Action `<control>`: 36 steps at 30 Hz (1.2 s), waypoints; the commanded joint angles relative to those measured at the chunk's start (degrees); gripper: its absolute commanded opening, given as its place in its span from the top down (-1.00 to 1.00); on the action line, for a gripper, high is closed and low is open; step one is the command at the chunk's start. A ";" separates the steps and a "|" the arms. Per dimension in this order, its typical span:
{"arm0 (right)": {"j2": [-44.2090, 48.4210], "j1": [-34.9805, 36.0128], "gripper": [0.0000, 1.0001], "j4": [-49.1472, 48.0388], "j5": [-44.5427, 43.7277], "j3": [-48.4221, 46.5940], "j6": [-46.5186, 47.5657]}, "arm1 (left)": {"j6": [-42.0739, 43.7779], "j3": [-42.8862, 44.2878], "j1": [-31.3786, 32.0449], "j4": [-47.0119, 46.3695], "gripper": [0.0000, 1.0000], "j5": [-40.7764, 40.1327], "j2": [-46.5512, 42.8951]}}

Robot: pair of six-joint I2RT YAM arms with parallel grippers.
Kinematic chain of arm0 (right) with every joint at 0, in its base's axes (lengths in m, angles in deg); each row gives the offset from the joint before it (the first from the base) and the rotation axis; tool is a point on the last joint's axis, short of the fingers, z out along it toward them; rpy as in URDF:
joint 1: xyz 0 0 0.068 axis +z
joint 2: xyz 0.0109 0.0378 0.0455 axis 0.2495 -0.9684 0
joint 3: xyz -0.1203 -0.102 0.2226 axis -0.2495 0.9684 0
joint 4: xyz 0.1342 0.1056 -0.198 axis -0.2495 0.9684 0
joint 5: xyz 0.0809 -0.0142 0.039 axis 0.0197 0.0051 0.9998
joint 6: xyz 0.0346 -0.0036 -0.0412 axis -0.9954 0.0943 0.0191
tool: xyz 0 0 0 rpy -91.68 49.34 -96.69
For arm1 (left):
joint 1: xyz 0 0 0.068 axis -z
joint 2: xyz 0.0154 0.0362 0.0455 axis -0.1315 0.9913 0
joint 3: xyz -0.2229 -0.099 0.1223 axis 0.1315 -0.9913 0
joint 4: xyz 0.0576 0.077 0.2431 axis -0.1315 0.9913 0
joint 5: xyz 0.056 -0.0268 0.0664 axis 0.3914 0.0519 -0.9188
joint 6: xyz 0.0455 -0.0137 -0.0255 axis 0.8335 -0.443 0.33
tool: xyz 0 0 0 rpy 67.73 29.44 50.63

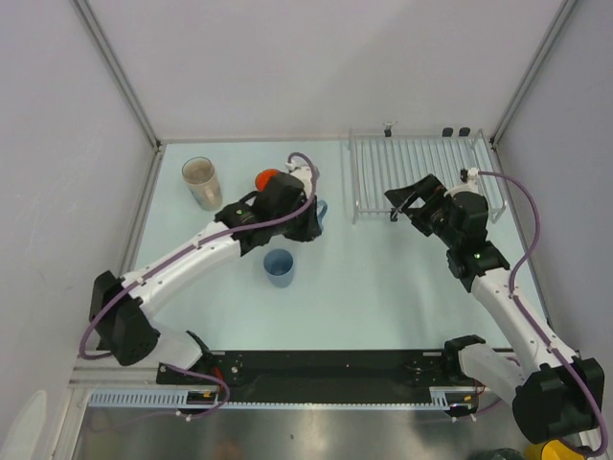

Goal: Unload the cups from the dish rack

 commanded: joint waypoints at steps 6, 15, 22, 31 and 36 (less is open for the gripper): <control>1.99 0.91 -0.93 7.02 -3.89 0.77 4.08 | 9.32 10.87 10.15 17.67 0.99 -12.86 9.66; 2.26 0.91 -0.93 5.61 -2.84 3.23 3.90 | 9.06 8.41 10.41 15.39 0.99 -9.62 15.19; 2.17 0.91 -0.92 4.73 -2.75 4.73 3.64 | 11.08 10.78 11.38 15.48 0.99 -6.89 21.70; 1.47 0.91 -0.93 4.12 -2.14 5.61 3.46 | 13.01 19.47 11.38 21.27 0.99 -3.90 27.23; 0.16 0.83 -0.93 3.06 -1.44 6.22 3.37 | 13.36 25.98 11.38 26.62 0.99 -1.79 30.22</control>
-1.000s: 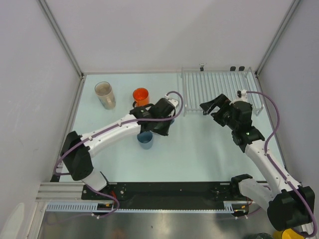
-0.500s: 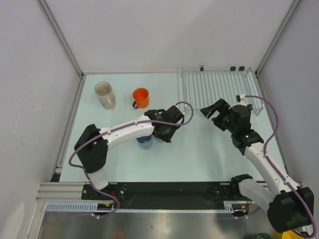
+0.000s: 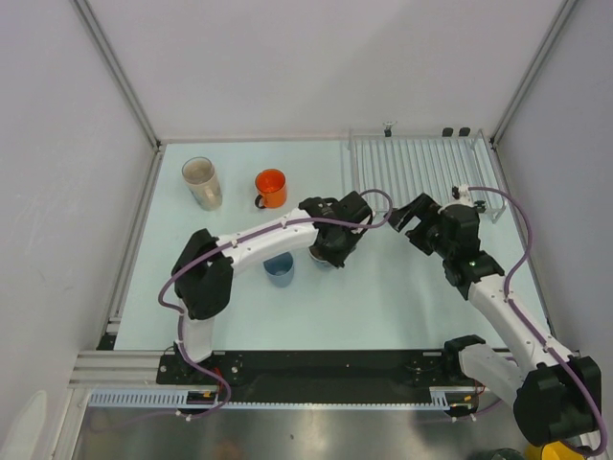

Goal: Unload the cups from the dish rack

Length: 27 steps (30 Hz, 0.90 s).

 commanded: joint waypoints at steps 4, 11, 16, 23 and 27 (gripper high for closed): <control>-1.53 -0.25 -0.93 -2.71 1.17 0.32 0.64 | 1.65 10.88 0.30 7.73 0.99 1.97 2.70; -2.15 -1.30 -0.93 -3.59 2.40 0.67 0.82 | 1.12 8.70 0.30 10.81 0.99 0.04 2.61; -1.97 -1.83 -0.93 -4.20 3.10 1.55 0.91 | 0.24 3.96 0.56 9.93 0.99 -0.23 1.38; -1.27 -2.18 -0.93 -4.12 3.54 1.64 0.82 | -0.81 -1.41 0.83 4.67 0.99 2.32 1.21; -0.66 -2.18 -0.93 -3.24 3.28 1.38 1.17 | -0.90 -3.61 0.83 2.55 0.99 2.58 0.50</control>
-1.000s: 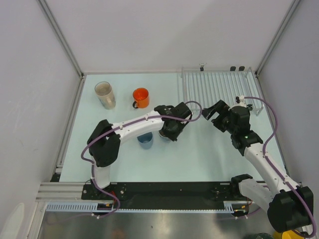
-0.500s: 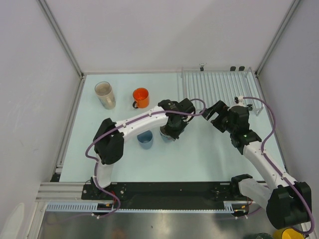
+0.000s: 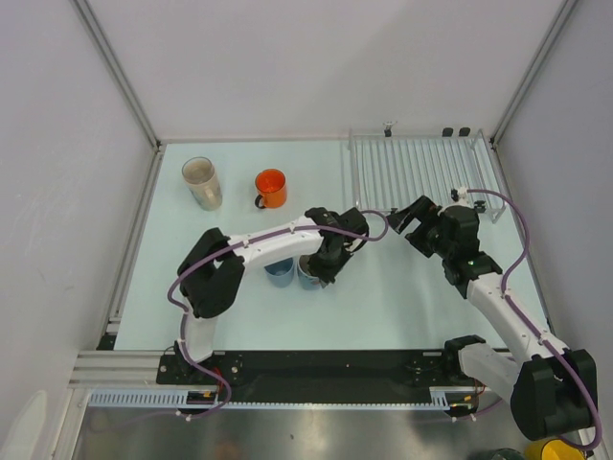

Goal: Unload the cups from the dish rack

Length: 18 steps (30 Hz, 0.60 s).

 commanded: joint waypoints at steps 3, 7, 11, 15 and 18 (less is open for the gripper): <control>1.60 -0.15 -0.93 -1.47 0.31 -0.39 0.89 | -0.53 -2.85 0.30 -5.81 0.99 0.86 -3.41; 1.42 -0.24 -0.93 -2.00 0.74 -0.13 0.45 | -0.44 -4.17 0.30 -8.44 0.99 0.86 -4.03; 1.51 -0.15 -0.93 -2.00 0.74 0.04 0.71 | -0.36 -6.10 0.30 -11.25 0.99 2.18 -4.91; 1.60 -0.15 -0.93 -2.17 0.66 0.22 0.80 | -0.53 -8.30 0.21 -13.90 0.99 1.92 -5.79; 1.42 -0.15 -0.93 -2.17 0.83 0.22 0.80 | -0.79 -9.09 0.21 -16.00 0.99 1.65 -6.31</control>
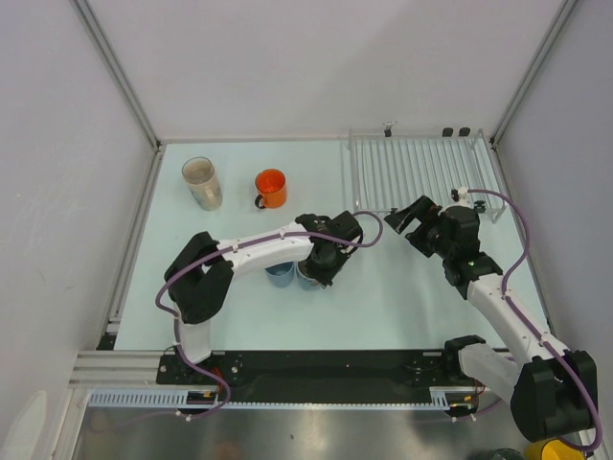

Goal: Unload the cups from the dish rack

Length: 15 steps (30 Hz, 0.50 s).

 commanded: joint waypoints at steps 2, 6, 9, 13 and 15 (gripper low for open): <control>0.90 -0.15 -0.93 -2.08 0.94 0.20 0.80 | -1.01 -1.75 0.02 -9.15 0.99 0.97 -1.94; 0.90 -0.15 -0.93 -2.00 0.86 0.20 0.80 | -1.19 -1.32 -0.25 -10.29 0.99 0.89 -2.03; 0.90 -0.15 -0.93 -1.82 0.86 0.20 0.97 | -1.19 -0.09 -0.51 -10.47 1.00 -0.61 -1.95; 0.81 -0.15 -0.93 -1.82 0.86 0.03 1.06 | -1.01 0.97 -0.69 -10.03 0.99 -0.87 -2.03; 0.72 -0.24 -0.93 -1.73 0.86 -0.33 1.15 | -1.10 1.06 -0.77 -9.68 0.99 -1.05 -1.95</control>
